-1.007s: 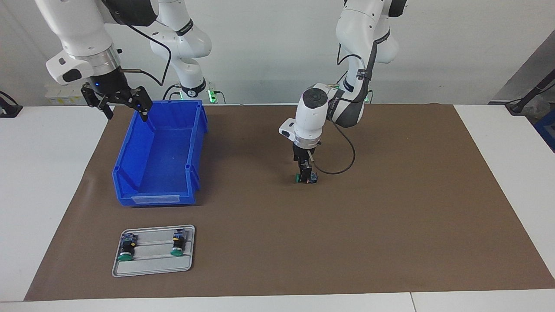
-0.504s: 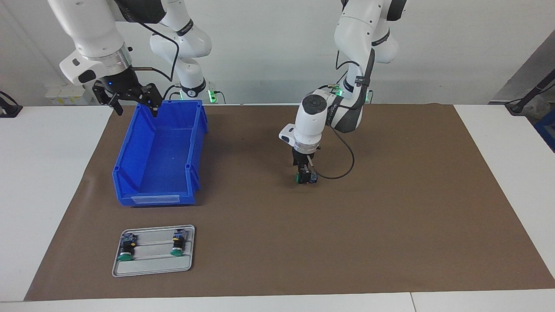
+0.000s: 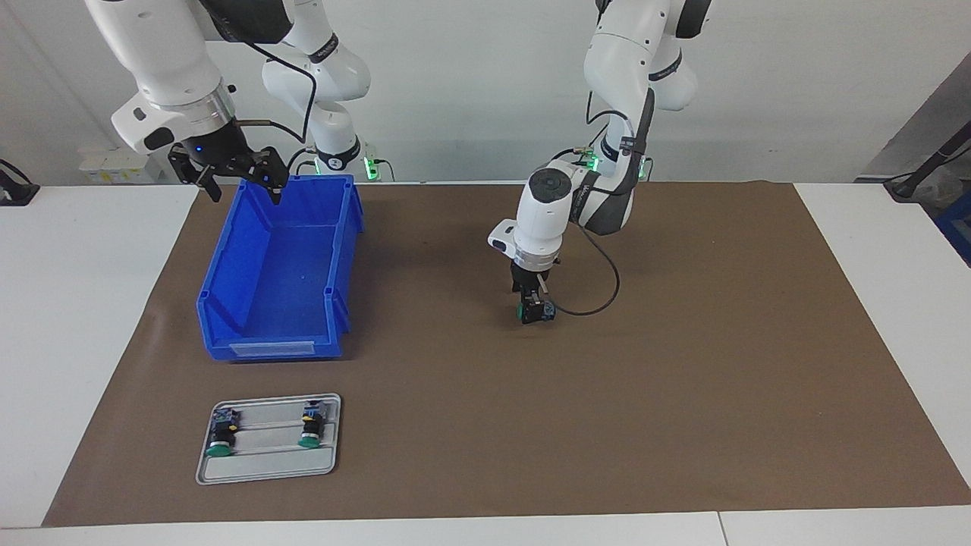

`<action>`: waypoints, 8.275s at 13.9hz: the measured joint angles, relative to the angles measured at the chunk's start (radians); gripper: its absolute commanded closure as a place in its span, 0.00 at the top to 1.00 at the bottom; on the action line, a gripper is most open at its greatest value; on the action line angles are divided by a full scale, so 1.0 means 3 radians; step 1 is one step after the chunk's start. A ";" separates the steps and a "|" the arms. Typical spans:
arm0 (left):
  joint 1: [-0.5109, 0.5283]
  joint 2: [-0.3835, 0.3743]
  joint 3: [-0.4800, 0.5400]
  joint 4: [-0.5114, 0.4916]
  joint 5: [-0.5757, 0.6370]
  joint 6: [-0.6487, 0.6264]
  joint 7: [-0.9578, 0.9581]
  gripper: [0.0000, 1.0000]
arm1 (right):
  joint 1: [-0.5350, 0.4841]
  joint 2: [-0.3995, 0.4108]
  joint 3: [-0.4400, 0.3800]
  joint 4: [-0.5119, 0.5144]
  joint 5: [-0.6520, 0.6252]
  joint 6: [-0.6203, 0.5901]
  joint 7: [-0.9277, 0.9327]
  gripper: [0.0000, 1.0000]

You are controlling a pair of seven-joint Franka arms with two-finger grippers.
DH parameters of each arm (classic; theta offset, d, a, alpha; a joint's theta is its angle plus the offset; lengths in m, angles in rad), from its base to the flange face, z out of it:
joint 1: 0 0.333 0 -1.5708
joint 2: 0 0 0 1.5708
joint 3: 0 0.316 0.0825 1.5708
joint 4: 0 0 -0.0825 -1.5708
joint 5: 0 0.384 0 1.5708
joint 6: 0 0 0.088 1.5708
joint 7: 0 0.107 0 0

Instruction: Place and press button with both arms

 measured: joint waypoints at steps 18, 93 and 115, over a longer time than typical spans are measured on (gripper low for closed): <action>0.0001 -0.0008 0.0096 0.0175 0.0008 -0.0227 -0.0024 0.26 | -0.0014 -0.0004 -0.0001 -0.0015 0.0019 0.0080 0.0096 1.00; 0.1165 0.0124 0.0192 -0.1124 -0.7067 -0.2183 0.5910 0.35 | -0.0023 -0.0004 0.0001 -0.0015 0.0020 0.0081 0.0096 1.00; 0.1165 0.0125 0.0194 -0.1207 -0.7063 -0.2181 0.5946 0.99 | -0.0023 -0.0004 0.0001 -0.0015 0.0020 0.0081 0.0096 1.00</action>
